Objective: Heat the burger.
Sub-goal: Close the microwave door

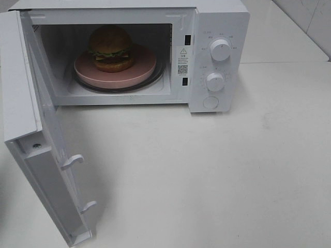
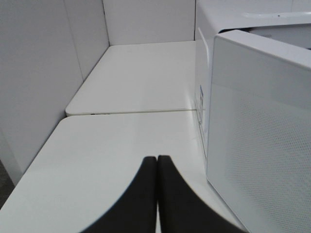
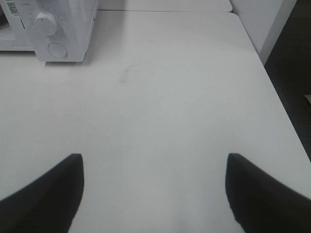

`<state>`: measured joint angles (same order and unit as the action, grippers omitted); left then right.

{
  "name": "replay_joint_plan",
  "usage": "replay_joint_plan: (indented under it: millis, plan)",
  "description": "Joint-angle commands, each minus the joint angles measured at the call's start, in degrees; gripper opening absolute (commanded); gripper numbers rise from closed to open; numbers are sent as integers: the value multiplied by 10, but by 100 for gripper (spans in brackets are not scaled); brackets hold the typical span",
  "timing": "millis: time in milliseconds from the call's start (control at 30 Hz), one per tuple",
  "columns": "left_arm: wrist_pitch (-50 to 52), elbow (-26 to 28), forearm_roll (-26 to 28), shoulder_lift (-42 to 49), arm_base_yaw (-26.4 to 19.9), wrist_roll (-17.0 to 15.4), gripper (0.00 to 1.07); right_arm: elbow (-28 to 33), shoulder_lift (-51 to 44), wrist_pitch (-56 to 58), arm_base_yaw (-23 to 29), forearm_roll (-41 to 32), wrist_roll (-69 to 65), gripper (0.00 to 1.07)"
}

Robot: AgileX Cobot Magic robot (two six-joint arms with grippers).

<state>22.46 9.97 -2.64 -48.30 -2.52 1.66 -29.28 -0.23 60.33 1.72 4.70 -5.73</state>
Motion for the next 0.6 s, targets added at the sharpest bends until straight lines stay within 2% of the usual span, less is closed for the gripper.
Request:
replay_joint_plan:
  millis: [33, 67, 100, 167, 200, 267, 467, 600]
  plan:
    - [47, -1, -77, -45, -1, -65, 0, 1, -15, -6, -4, 1, 5, 76]
    - [66, -1, -109, -74, -1, -103, 0, 1, -15, -6, -4, 1, 5, 76]
    - [66, -1, -109, -74, -1, -103, 0, 1, -15, -6, -4, 1, 5, 76]
    - [114, 0, -156, -119, -1, -152, 0, 1, -15, -6, -4, 1, 5, 76]
    - [114, 0, -156, -119, -1, -152, 0, 1, -15, -6, -4, 1, 5, 76]
    - [163, 0, -202, -162, -1, -185, 0, 1, -15, -6, -4, 1, 5, 76]
    - [239, 1, -260, -229, -1, -198, 0, 1, -15, -6, -4, 1, 5, 76]
    - [264, 8, -269, -252, 9, -200, 0, 1, -15, -6, -4, 1, 5, 76]
